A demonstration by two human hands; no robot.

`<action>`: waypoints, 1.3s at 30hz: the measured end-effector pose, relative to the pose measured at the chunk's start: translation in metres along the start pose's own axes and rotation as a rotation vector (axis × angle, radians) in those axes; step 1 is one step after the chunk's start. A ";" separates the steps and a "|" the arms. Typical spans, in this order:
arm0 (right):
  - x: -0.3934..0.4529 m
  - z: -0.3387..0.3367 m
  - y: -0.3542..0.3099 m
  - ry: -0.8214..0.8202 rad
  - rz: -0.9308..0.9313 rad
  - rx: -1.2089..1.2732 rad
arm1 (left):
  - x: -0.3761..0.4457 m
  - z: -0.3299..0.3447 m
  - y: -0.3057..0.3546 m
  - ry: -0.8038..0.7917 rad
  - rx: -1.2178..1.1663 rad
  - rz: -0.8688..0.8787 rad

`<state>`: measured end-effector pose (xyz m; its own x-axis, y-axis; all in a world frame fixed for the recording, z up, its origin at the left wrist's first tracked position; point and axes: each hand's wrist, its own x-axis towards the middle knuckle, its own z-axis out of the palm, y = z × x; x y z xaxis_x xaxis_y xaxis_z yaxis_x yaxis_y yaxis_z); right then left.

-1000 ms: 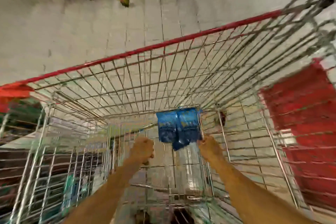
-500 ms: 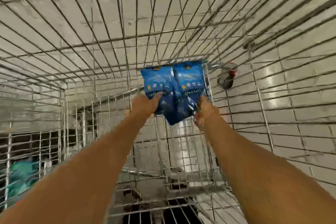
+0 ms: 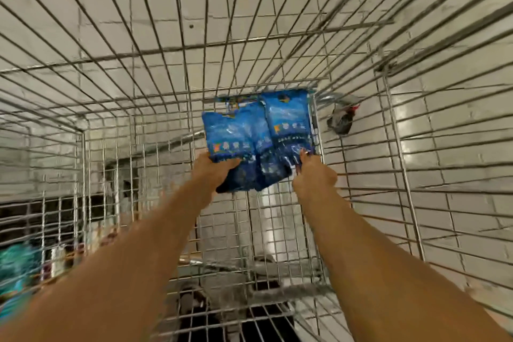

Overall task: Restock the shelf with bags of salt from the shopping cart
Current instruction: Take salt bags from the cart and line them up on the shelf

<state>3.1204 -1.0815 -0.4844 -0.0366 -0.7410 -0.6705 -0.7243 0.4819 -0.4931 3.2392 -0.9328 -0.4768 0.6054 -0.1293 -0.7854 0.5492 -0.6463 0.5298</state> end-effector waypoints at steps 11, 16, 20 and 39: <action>-0.061 -0.055 0.069 -0.124 0.492 0.356 | -0.039 -0.040 -0.077 0.031 -0.062 -0.156; -0.052 -0.069 0.102 -0.341 0.451 -0.009 | -0.047 -0.034 -0.089 0.034 -0.112 -0.186; -0.035 -0.045 0.100 -0.274 0.291 -0.145 | -0.049 -0.031 -0.092 0.036 -0.141 -0.149; -0.048 -0.040 0.088 -0.303 0.239 0.203 | -0.054 -0.049 -0.102 -0.079 -0.130 -0.095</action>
<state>3.0312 -1.0224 -0.4736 0.0383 -0.4413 -0.8965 -0.5690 0.7279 -0.3826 3.1782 -0.8231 -0.4730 0.5032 -0.1343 -0.8537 0.6745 -0.5566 0.4851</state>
